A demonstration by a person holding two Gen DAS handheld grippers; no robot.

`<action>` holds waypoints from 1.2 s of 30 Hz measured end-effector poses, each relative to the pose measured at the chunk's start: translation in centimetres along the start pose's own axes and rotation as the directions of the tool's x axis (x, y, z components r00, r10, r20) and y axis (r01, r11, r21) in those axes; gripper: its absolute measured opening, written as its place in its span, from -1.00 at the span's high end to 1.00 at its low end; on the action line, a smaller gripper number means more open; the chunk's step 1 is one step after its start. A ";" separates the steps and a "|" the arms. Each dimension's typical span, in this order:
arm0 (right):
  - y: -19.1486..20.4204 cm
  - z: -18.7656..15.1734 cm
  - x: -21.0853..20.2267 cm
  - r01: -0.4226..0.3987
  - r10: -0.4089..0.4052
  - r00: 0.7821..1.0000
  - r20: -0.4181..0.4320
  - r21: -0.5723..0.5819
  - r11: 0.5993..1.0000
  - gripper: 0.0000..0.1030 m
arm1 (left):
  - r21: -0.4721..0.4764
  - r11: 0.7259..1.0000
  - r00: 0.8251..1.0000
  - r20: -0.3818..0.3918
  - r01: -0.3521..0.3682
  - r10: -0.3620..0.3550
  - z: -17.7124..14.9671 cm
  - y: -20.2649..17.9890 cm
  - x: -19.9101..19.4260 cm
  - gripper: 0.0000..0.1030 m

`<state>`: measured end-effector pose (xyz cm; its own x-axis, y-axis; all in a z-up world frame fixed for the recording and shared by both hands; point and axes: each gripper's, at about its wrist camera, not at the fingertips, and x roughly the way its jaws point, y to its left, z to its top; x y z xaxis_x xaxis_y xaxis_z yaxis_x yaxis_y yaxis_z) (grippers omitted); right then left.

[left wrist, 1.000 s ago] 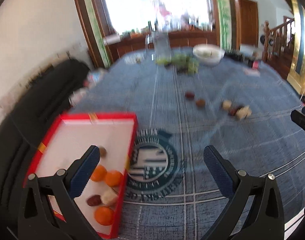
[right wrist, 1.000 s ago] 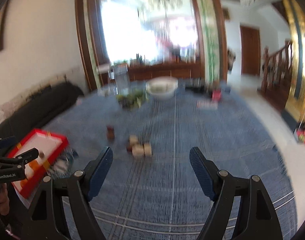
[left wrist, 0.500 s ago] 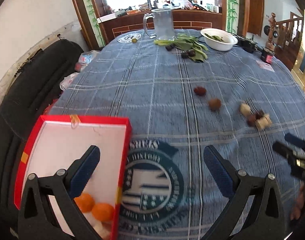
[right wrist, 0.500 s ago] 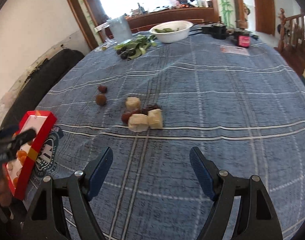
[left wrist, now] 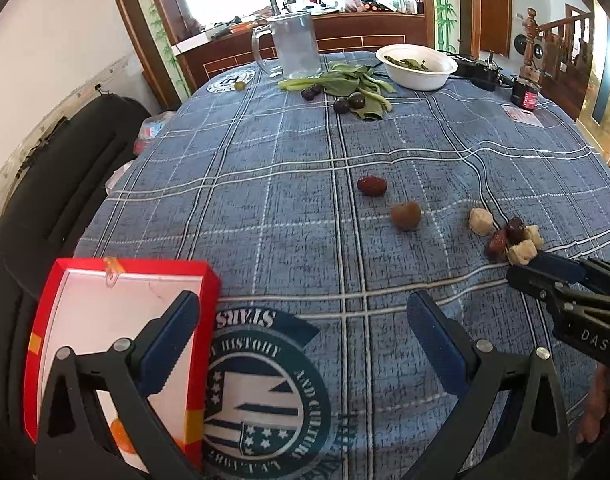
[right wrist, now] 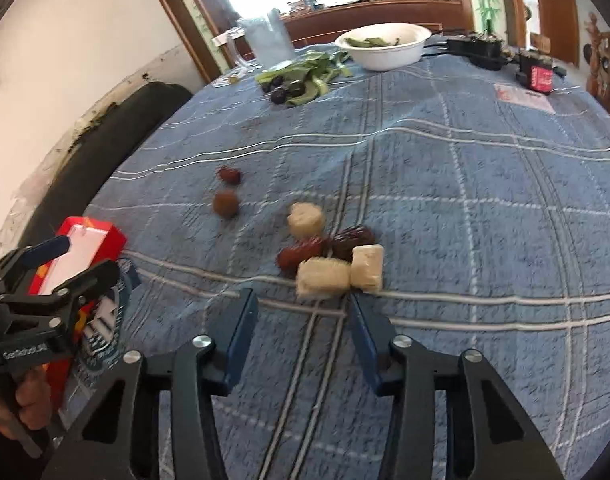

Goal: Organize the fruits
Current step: 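Grasp a brown round fruit with the left gripper while the right grasps a tan cube, then carry the brown fruit and tan cube over the red tray and open both grippers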

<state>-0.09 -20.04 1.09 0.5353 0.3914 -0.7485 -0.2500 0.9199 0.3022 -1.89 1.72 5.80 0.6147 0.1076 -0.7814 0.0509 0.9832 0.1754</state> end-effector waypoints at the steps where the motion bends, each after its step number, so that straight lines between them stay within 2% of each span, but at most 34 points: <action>1: -0.2 0.1 0.0 0.012 -0.012 1.000 0.007 0.012 1.000 0.13 | 0.003 1.000 1.000 0.001 0.007 -0.007 0.2 -0.1 0.1 -1.00; 6: -0.7 0.2 0.1 0.045 -0.045 0.999 0.025 0.017 0.999 0.17 | 0.029 0.998 0.999 -0.018 0.048 -0.047 1.7 -1.2 1.9 -0.92; 8: -0.4 0.2 0.2 0.062 -0.062 0.998 0.030 -0.007 0.998 0.19 | 0.030 0.997 0.997 -0.035 0.072 -0.071 2.3 -1.8 2.9 -0.75; 11: 0.0 0.1 0.3 0.093 -0.091 0.995 0.041 -0.041 0.995 0.31 | 0.026 0.995 0.994 -0.057 0.091 -0.090 3.0 -2.4 4.2 -0.71; 14: -0.1 0.2 0.4 0.077 -0.076 0.996 0.041 -0.044 0.996 0.46 | 0.034 0.994 0.992 -0.073 0.104 -0.102 3.5 -3.4 5.3 -0.62; 27: -0.3 0.1 0.2 0.050 -0.050 0.998 0.034 -0.002 0.999 0.46 | 0.009 0.982 0.977 -0.097 0.191 -0.189 4.6 -5.4 8.1 -0.04; 28: -0.3 0.1 0.3 0.051 -0.050 0.998 0.034 -0.003 0.999 0.46 | -0.003 0.977 0.973 -0.096 0.212 -0.211 4.7 -5.3 8.2 0.10; 30: -0.3 0.0 0.3 0.051 -0.051 0.998 0.036 -0.004 0.999 0.46 | -0.010 0.976 0.972 -0.091 0.219 -0.219 4.7 -5.2 8.1 0.20; 32: -0.2 0.0 0.2 0.051 -0.051 0.998 0.038 -0.006 0.999 0.46 | -0.007 0.973 0.969 -0.083 0.232 -0.232 4.6 -5.2 8.0 0.47; 36: -0.1 -0.1 -0.2 0.054 -0.053 0.996 0.065 -0.016 0.998 0.46 | -0.016 0.968 0.965 -0.075 0.250 -0.251 4.3 -4.9 7.5 0.47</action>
<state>-0.23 -20.20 1.14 0.5990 0.3426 -0.7237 -0.2334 0.9393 0.2515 5.88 -2.89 1.67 0.5212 -0.1316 -0.8432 0.1903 0.9811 -0.0355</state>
